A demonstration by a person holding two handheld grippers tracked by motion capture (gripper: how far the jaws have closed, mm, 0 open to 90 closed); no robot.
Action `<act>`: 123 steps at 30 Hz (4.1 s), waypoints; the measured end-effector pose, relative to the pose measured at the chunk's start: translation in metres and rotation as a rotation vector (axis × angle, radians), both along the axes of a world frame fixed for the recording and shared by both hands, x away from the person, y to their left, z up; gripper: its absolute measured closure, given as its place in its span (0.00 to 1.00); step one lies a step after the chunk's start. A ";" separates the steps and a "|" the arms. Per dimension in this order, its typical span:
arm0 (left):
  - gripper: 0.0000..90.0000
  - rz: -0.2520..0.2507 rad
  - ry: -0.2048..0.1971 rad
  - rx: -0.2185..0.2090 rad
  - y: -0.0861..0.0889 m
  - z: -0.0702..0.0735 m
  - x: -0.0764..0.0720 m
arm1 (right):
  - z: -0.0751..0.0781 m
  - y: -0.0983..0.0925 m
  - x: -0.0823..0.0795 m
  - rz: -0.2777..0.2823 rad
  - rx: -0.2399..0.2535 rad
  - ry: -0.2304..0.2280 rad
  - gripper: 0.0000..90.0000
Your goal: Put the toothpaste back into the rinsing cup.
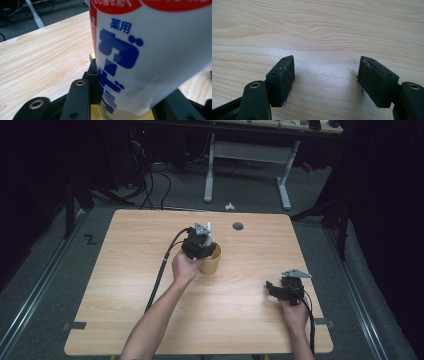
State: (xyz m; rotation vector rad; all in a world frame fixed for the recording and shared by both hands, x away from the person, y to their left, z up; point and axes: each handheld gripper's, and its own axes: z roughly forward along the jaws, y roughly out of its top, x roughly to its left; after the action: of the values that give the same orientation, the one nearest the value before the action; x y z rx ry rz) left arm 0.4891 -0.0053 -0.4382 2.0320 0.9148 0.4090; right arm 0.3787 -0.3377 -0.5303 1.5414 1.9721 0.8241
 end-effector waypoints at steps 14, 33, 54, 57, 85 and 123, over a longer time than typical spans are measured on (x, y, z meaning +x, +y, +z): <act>0.69 -0.007 0.014 0.012 -0.004 -0.006 0.000 | 0.000 0.000 0.000 0.000 0.001 0.000 0.33; 0.66 -0.001 0.034 0.021 -0.004 -0.012 0.001 | 0.000 0.000 0.000 0.000 0.001 0.000 0.33; 0.65 -0.003 0.043 0.034 -0.004 -0.018 0.001 | 0.000 0.000 0.000 -0.001 0.001 0.000 0.33; 0.64 -0.003 0.048 0.041 -0.005 -0.019 0.001 | 0.000 0.000 0.000 0.000 0.001 0.000 0.33; 0.41 -0.007 -0.019 -0.031 0.007 0.009 -0.010 | 0.000 0.000 0.000 0.001 0.000 0.000 0.33; 0.35 -0.009 -0.045 -0.138 0.057 0.032 -0.041 | 0.000 0.000 0.000 0.000 0.000 0.000 0.33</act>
State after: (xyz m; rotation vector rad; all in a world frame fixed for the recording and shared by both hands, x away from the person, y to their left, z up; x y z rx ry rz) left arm 0.4483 0.0518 -0.4066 1.8933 0.8814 0.3750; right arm 0.3789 -0.3377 -0.5303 1.5408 1.9723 0.8237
